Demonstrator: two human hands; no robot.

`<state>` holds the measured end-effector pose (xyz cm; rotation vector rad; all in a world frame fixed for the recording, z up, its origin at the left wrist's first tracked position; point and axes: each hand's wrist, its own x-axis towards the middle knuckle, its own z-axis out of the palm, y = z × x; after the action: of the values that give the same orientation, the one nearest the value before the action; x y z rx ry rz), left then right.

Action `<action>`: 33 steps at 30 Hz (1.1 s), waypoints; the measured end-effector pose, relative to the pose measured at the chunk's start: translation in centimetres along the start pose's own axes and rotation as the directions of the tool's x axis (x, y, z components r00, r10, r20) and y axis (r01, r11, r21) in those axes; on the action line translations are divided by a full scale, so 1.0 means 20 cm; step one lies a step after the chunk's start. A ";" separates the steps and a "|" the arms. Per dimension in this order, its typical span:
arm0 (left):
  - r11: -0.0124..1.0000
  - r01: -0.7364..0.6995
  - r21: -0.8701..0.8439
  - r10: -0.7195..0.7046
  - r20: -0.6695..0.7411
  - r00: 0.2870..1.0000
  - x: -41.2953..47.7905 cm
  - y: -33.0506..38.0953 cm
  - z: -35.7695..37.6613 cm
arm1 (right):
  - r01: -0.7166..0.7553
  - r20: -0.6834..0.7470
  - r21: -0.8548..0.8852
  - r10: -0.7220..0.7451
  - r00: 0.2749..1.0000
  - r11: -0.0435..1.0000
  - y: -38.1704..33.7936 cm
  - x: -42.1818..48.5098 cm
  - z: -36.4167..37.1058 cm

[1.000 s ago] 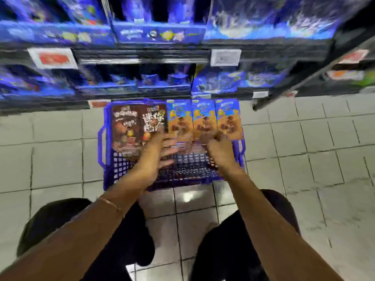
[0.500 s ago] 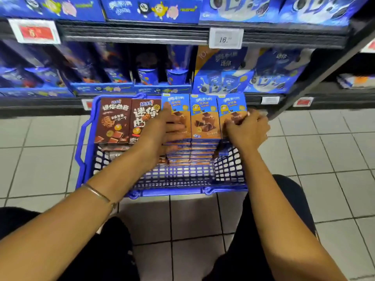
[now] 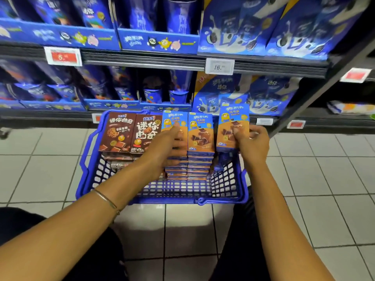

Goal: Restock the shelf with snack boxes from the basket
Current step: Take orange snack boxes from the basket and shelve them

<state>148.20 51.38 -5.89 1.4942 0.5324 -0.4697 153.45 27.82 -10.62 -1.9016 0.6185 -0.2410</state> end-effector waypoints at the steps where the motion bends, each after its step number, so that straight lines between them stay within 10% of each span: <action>1: 1.000 -0.004 0.005 0.004 0.005 1.000 -0.01 0.01 0.01 | 0.002 0.046 0.072 -0.006 0.999 0.997 -0.04 -0.03 0.00; 7: 0.969 -0.054 -0.241 0.075 0.077 0.994 -0.06 0.04 0.02 | -0.020 0.452 0.307 -0.127 0.883 0.952 -0.26 -0.39 0.20; 12: 0.935 -0.202 -0.292 0.155 -0.177 0.972 -0.06 0.08 -0.05 | -0.018 0.537 0.331 -0.173 0.825 0.944 -0.29 -0.48 0.28; 18: 0.943 -0.172 -0.284 0.137 -0.141 0.981 -0.06 0.17 -0.22 | 0.024 0.292 -0.063 -0.004 0.956 0.998 -0.11 -0.13 0.34; 23: 0.940 -0.114 -0.320 0.059 -0.176 0.983 -0.05 0.11 -0.24 | 0.139 0.464 -0.418 0.079 0.882 0.897 0.03 -0.03 0.40; 33: 0.939 -0.042 -0.341 0.000 -0.124 0.992 0.00 0.06 -0.24 | 0.233 0.273 -0.218 -0.170 0.947 0.948 0.00 -0.06 0.36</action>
<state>148.61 56.16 -4.97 1.1949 0.6584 -0.2527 155.49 34.22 -13.36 -2.1981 0.2898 -0.0512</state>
